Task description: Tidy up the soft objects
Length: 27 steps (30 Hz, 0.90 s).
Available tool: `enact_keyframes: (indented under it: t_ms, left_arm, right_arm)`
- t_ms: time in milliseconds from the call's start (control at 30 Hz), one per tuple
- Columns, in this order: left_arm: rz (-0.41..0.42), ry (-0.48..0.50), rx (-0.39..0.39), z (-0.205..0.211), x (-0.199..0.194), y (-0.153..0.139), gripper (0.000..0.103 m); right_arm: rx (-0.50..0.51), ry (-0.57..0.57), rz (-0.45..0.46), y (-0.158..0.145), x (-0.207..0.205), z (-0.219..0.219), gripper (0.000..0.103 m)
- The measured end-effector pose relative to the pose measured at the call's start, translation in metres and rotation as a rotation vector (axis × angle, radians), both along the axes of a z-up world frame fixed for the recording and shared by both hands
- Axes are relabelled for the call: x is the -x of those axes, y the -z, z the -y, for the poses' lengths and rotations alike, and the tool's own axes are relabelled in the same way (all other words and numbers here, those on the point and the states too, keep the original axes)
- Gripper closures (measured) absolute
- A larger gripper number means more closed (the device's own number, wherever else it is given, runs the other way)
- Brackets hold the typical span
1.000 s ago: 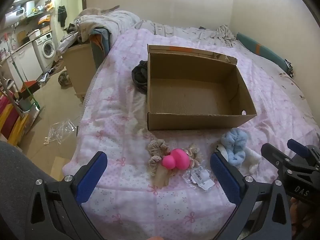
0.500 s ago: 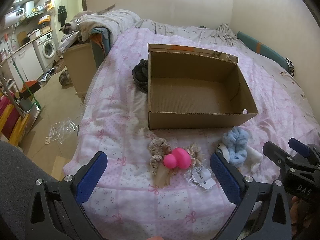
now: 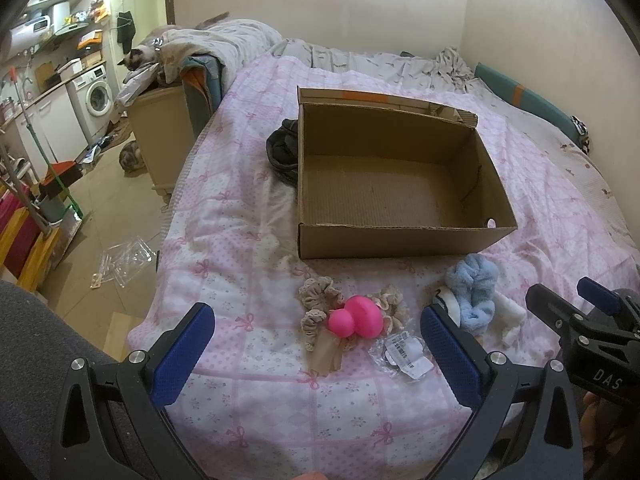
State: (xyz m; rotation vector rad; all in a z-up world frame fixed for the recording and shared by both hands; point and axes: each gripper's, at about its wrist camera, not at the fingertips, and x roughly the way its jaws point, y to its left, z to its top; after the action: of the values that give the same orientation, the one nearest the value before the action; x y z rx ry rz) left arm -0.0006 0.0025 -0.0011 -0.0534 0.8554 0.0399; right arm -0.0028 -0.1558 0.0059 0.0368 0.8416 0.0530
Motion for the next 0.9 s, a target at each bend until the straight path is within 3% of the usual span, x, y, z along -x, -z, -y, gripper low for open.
enact_keyframes:
  t_ms: [900]
  left_arm:
    - [-0.002,-0.001,0.001,-0.0017,-0.0004,0.0034,0.0]
  right_arm:
    - [0.0,0.003,-0.003,0.001,-0.0007,0.0004,0.0]
